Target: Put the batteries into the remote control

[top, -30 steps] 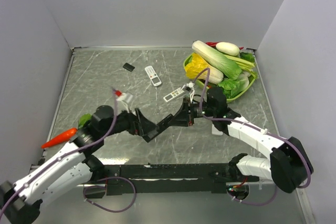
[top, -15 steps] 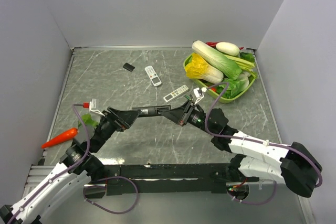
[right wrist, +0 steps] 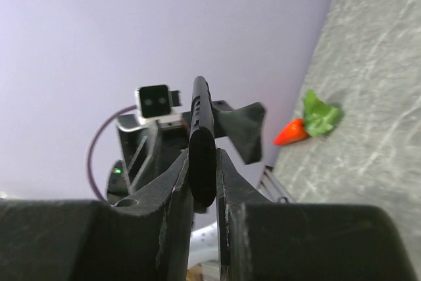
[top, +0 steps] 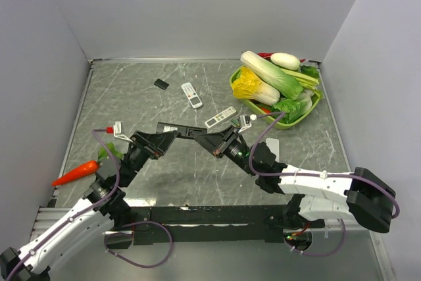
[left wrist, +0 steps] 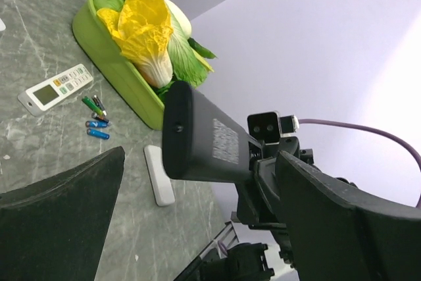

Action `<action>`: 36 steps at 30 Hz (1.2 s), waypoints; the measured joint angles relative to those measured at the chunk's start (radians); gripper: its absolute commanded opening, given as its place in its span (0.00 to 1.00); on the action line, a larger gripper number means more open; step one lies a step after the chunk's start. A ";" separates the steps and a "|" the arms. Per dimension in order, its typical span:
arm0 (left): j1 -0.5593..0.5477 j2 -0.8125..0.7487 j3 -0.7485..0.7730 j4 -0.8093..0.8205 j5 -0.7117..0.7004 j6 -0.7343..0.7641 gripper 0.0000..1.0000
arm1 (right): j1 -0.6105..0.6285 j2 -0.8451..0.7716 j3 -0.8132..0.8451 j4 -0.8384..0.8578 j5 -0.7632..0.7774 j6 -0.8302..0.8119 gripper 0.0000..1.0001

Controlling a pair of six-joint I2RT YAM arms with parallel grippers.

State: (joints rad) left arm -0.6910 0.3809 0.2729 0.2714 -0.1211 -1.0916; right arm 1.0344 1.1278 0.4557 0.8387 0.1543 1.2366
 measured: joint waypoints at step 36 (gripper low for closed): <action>0.004 0.068 0.040 0.144 -0.112 0.040 0.01 | 0.100 -0.083 -0.010 -0.078 0.102 -0.055 0.82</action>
State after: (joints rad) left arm -0.6868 0.4492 0.3130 0.4152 -0.2329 -1.0512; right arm 1.1347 1.0447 0.4454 0.7609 0.2562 1.1820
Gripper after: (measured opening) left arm 0.228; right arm 0.769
